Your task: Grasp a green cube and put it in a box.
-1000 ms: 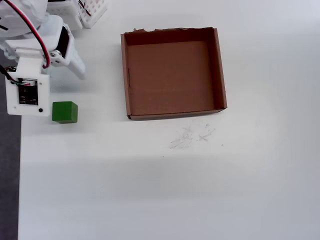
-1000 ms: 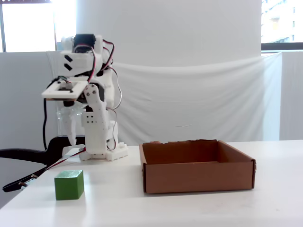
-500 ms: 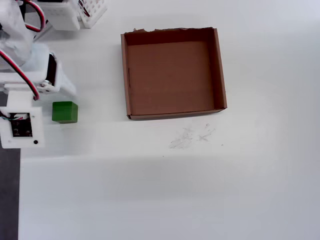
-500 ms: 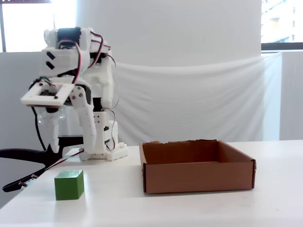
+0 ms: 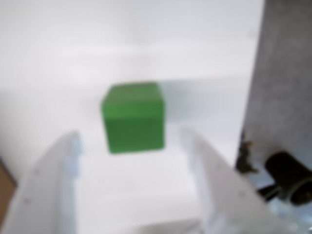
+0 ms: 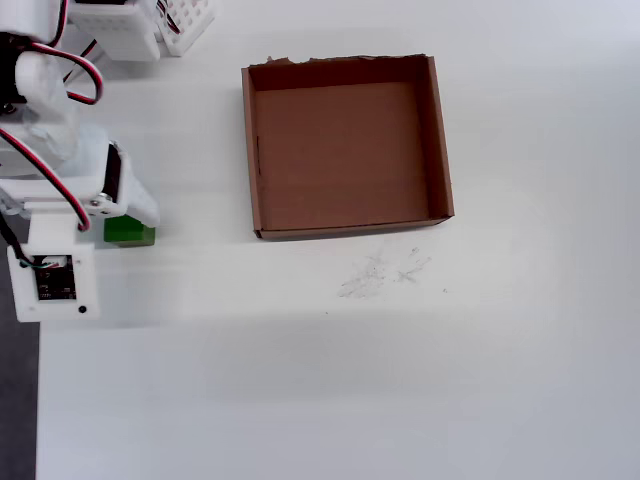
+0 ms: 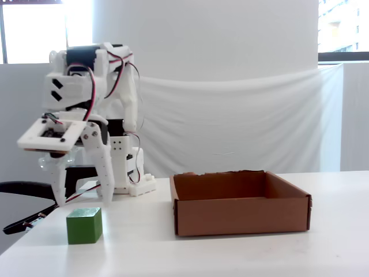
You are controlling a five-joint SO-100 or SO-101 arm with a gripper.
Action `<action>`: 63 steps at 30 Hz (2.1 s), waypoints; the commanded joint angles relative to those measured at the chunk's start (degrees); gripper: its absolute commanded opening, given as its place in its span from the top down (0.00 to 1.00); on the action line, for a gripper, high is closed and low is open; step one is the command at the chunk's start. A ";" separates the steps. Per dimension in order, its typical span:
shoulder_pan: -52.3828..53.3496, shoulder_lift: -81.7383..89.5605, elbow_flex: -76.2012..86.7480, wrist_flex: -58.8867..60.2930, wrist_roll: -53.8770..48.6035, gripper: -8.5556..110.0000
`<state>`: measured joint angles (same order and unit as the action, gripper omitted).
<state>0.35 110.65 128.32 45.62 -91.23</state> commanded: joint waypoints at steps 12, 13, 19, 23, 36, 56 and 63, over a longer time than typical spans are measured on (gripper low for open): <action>0.09 -3.52 3.87 -9.23 -1.14 0.71; 0.00 -3.78 3.69 -9.14 -1.14 0.72; -0.35 -5.19 3.34 -10.20 -1.05 0.74; -0.53 -5.19 3.08 -10.46 -1.05 0.74; -2.90 -7.91 1.85 -12.92 1.93 0.79; -5.54 -5.19 -10.28 5.71 7.82 0.81; -13.27 -2.20 -17.31 13.18 17.23 0.81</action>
<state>-9.49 103.62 115.40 56.60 -77.08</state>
